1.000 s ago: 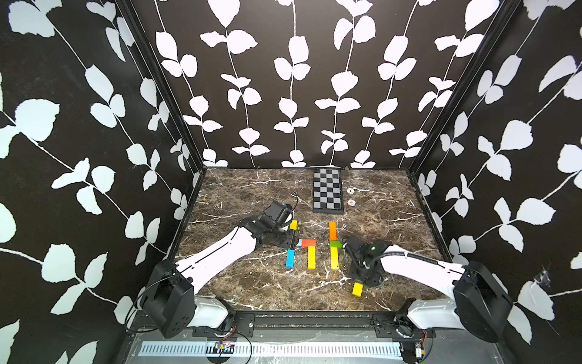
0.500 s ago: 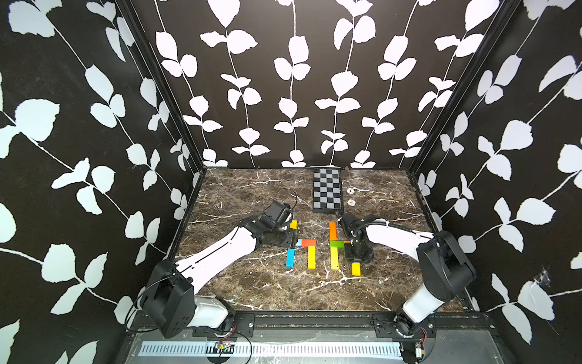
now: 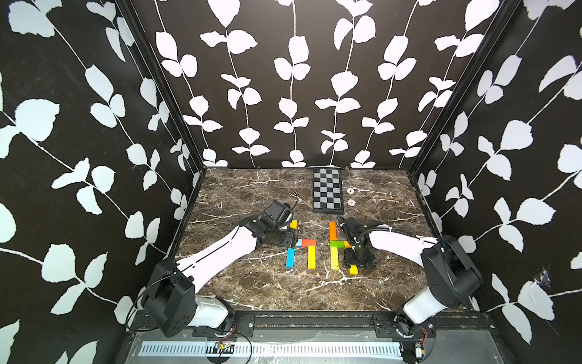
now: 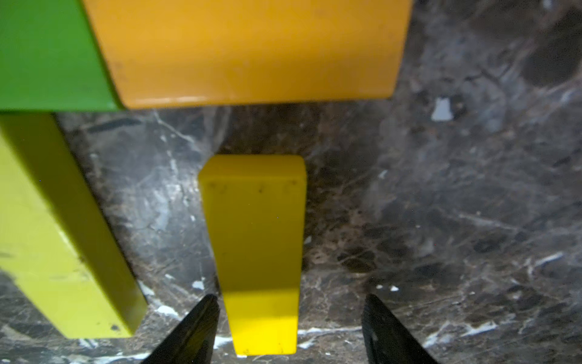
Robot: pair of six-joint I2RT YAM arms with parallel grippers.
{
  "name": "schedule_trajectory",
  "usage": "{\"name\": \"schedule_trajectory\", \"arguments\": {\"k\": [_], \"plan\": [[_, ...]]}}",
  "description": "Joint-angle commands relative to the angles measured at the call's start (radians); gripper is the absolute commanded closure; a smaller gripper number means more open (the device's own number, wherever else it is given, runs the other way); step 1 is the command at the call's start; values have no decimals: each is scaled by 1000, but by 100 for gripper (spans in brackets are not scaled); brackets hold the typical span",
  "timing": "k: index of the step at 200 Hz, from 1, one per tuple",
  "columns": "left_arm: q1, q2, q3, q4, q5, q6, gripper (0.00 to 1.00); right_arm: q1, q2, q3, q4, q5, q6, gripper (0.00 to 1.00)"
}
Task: Assemble the letter h with building blocks
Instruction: Assemble the building block at the center of the board.
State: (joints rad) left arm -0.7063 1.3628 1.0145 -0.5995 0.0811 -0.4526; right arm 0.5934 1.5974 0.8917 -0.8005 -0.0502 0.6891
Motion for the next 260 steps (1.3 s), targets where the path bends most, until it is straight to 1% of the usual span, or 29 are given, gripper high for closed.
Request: {"name": "schedule_trajectory", "arguments": {"k": [1,11,19,31,47,61,69,128,195,248,260], "plan": [[-1,-2,29,-13,-6,-3,35,9,31,30,15,3,24,31],[-1,-1,28,-14,-9,-2,35,9,47,39,14,12,23,34],[-1,0,26,-13,-8,-2,35,8,60,44,13,19,21,40],[-1,2,23,-12,-10,-2,34,5,78,51,11,20,13,52],[-1,8,22,-12,-10,0,35,3,85,54,4,27,2,69],[-1,10,17,-11,-8,-2,35,0,80,55,-10,41,-12,79],[-1,10,16,-9,-7,-2,35,-6,79,56,-21,50,-18,82],[-1,4,9,-8,-7,-2,35,-47,62,53,-45,59,-43,83],[-1,1,4,-7,-9,0,35,-50,81,67,-55,73,-48,84],[-1,-1,-2,-6,-8,-1,35,-52,68,69,-73,81,-45,84],[-1,-2,-2,-5,-9,0,35,-53,72,68,-63,75,-46,82]]}}
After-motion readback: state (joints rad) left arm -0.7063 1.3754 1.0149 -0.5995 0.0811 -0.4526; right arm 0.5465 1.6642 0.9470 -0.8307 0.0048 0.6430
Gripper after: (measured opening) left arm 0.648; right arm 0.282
